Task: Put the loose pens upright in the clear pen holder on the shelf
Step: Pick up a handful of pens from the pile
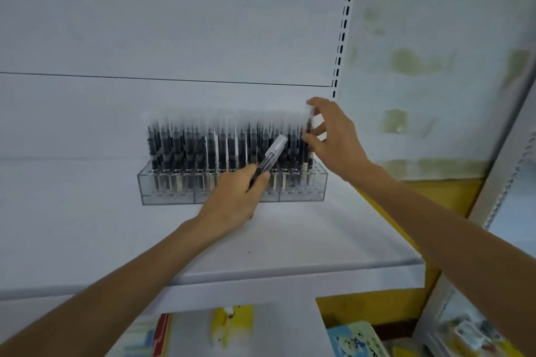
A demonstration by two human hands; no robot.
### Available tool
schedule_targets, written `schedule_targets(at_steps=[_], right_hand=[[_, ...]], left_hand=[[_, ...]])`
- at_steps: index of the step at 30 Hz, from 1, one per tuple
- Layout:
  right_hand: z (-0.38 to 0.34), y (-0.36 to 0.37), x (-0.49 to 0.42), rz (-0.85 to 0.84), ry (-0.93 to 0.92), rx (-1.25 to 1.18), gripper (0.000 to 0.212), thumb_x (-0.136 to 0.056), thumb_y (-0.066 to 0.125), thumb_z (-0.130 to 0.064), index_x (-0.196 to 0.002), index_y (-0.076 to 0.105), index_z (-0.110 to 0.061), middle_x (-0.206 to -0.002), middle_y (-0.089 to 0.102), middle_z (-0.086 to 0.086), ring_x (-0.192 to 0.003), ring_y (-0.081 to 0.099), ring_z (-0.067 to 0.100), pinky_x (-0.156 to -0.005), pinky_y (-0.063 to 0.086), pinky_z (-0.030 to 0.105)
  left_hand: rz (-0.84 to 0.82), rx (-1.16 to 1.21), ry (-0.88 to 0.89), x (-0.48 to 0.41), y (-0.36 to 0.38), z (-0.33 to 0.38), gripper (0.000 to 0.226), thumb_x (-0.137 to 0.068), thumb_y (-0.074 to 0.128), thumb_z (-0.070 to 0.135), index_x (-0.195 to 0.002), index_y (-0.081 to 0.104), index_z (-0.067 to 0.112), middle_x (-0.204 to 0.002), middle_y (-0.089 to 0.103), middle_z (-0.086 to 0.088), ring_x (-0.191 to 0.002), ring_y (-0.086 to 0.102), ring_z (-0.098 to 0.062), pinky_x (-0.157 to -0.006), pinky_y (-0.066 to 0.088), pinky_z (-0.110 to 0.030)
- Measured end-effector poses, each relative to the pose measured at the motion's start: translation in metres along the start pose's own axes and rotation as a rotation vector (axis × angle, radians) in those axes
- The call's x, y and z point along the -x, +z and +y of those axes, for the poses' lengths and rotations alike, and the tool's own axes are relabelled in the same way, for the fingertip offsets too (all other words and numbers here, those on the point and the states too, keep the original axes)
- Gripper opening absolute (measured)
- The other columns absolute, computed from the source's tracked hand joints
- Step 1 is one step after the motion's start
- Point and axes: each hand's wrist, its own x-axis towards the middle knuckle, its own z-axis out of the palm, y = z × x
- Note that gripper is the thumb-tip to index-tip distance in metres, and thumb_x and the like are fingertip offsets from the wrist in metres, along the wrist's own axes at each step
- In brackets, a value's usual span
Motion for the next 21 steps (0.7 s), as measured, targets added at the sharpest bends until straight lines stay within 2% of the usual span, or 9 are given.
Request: schedule_targets(at_steps=[3,6,9,11,13,15,17,18,21], right_hand=[[0.003,0.007,0.008,-0.035,-0.095,0.197,0.040,-0.087,0.064,-0.009,-0.125,0.051,-0.009,-0.124,0.041,0.009,-0.070,0.061,0.023,-0.069,0.055,0.040],[0.004,0.005,0.005,-0.001,-0.023,0.282,0.036,-0.089,0.062,-0.017,-0.123,0.055,-0.013,-0.127,0.040,0.011,-0.071,0.061,0.027,-0.069,0.053,0.040],[-0.003,-0.002,0.001,-0.009,0.106,0.078,0.030,-0.090,0.059,-0.016,-0.120,0.060,-0.020,-0.122,0.043,0.005,-0.074,0.060,0.024,-0.079,0.048,0.029],[-0.009,-0.007,0.003,0.043,0.133,0.006,0.029,-0.092,0.056,-0.014,-0.119,0.061,-0.022,-0.117,0.044,0.002,-0.070,0.056,0.015,-0.075,0.039,0.012],[-0.015,-0.009,0.010,0.103,0.118,-0.044,0.027,-0.091,0.057,-0.012,-0.116,0.062,-0.021,-0.111,0.047,-0.001,-0.067,0.052,0.004,-0.068,0.037,0.004],[-0.019,-0.009,0.022,0.016,0.166,-0.225,0.021,-0.089,0.061,-0.013,-0.108,0.061,-0.022,-0.099,0.058,0.000,-0.066,0.055,0.004,-0.069,0.043,0.008],[-0.025,-0.007,0.033,-0.240,0.309,-0.576,0.025,-0.088,0.063,-0.012,-0.109,0.055,-0.023,-0.085,0.066,-0.001,-0.072,0.063,0.009,-0.074,0.054,0.022],[-0.027,-0.006,0.037,-0.333,0.376,-0.735,0.029,-0.088,0.062,-0.008,-0.111,0.052,-0.023,-0.079,0.068,-0.002,-0.073,0.065,0.010,-0.074,0.056,0.025],[-0.027,-0.008,0.039,-0.341,0.438,-0.933,0.034,-0.085,0.062,0.001,-0.112,0.050,-0.016,-0.070,0.067,0.000,-0.067,0.066,0.014,-0.068,0.057,0.025]], left_hand=[[0.002,-0.005,-0.008,0.002,0.004,0.003,0.027,-0.098,0.040,0.024,-0.075,0.049,0.012,-0.054,0.049,0.001,-0.038,0.044,-0.004,-0.042,0.039,-0.015],[0.022,0.044,-0.037,0.002,0.007,0.005,0.027,-0.098,0.041,0.024,-0.076,0.051,0.011,-0.056,0.050,0.000,-0.041,0.044,-0.007,-0.042,0.039,-0.016],[0.031,0.094,-0.053,0.003,0.011,0.007,0.028,-0.098,0.042,0.028,-0.085,0.055,0.006,-0.058,0.052,0.002,-0.043,0.045,-0.007,-0.045,0.038,-0.015],[0.038,0.134,-0.059,0.004,0.014,0.012,0.029,-0.098,0.041,0.029,-0.089,0.054,0.005,-0.059,0.051,0.002,-0.047,0.046,-0.009,-0.047,0.038,-0.014],[0.067,0.179,-0.049,0.002,0.016,0.017,0.031,-0.098,0.039,0.029,-0.090,0.053,0.002,-0.057,0.048,0.001,-0.047,0.045,-0.011,-0.048,0.038,-0.016],[0.101,0.191,-0.027,0.001,0.021,0.024,0.030,-0.099,0.039,0.028,-0.088,0.054,0.004,-0.054,0.045,0.001,-0.045,0.042,-0.010,-0.049,0.037,-0.021],[0.121,0.239,-0.027,0.001,0.029,0.030,0.025,-0.099,0.038,0.026,-0.083,0.052,0.014,-0.050,0.046,0.002,-0.040,0.042,-0.009,-0.046,0.036,-0.020],[0.121,0.272,-0.041,0.003,0.033,0.032,0.023,-0.100,0.037,0.026,-0.082,0.051,0.019,-0.050,0.046,0.002,-0.038,0.042,-0.008,-0.043,0.035,-0.017],[0.104,0.324,-0.061,0.005,0.038,0.034,0.021,-0.100,0.036,0.026,-0.086,0.051,0.019,-0.050,0.047,0.002,-0.038,0.043,-0.008,-0.041,0.034,-0.015]])
